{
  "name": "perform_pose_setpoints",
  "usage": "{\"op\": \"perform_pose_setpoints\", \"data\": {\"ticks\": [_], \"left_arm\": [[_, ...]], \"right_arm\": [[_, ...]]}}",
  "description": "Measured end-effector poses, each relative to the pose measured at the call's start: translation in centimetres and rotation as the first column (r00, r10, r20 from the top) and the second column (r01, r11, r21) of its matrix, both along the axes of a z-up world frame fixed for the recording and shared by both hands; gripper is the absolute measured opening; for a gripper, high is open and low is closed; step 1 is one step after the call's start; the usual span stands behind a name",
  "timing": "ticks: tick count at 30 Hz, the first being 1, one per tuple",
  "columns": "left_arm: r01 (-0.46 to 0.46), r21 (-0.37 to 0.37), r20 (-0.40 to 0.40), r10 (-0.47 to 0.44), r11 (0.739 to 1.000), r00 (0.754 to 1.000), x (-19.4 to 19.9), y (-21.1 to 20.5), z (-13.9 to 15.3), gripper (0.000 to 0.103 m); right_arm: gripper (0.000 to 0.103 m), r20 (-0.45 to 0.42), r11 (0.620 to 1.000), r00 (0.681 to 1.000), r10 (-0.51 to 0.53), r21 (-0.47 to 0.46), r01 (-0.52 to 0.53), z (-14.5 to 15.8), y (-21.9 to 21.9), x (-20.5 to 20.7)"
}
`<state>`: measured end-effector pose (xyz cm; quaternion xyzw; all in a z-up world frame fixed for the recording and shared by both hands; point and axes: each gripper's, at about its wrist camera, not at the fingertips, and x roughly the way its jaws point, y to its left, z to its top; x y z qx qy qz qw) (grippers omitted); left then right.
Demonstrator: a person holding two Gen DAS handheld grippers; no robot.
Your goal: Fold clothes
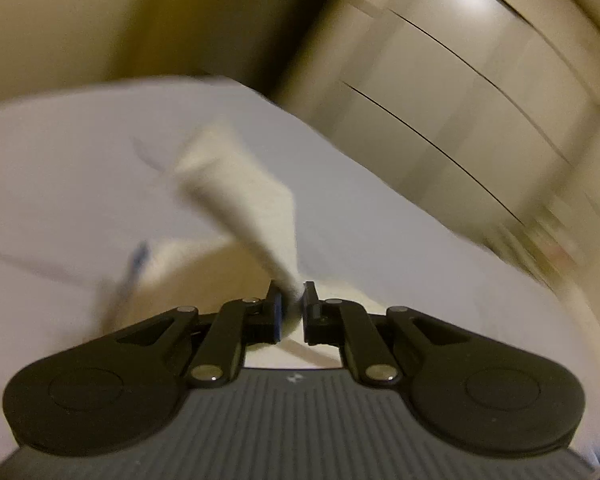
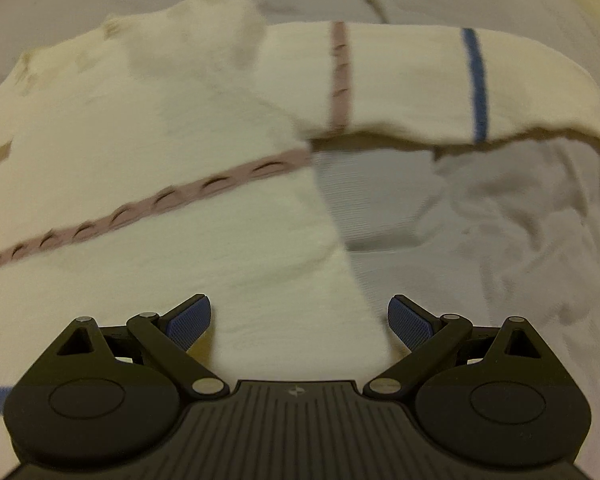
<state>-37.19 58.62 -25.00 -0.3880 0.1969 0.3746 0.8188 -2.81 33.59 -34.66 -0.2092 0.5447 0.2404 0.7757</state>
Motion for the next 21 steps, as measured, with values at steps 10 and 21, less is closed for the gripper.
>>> {"op": "perform_pose_setpoints", "data": {"ticks": [10, 21], "left_arm": [[0.305, -0.15, -0.239, -0.334, 0.941, 0.912, 7.6, -5.9, -4.2, 0.018], [0.116, -0.171, -0.373, -0.173, 0.978, 0.912, 0.0, -2.2, -4.9, 0.028]], "right_arm": [[0.098, 0.016, 0.998, 0.999, -0.047, 0.037, 0.047, 0.1, -3.5, 2.7], [0.042, -0.403, 0.879, 0.905, 0.139, 0.472, 0.075, -2.2, -0.1, 2.2]]}}
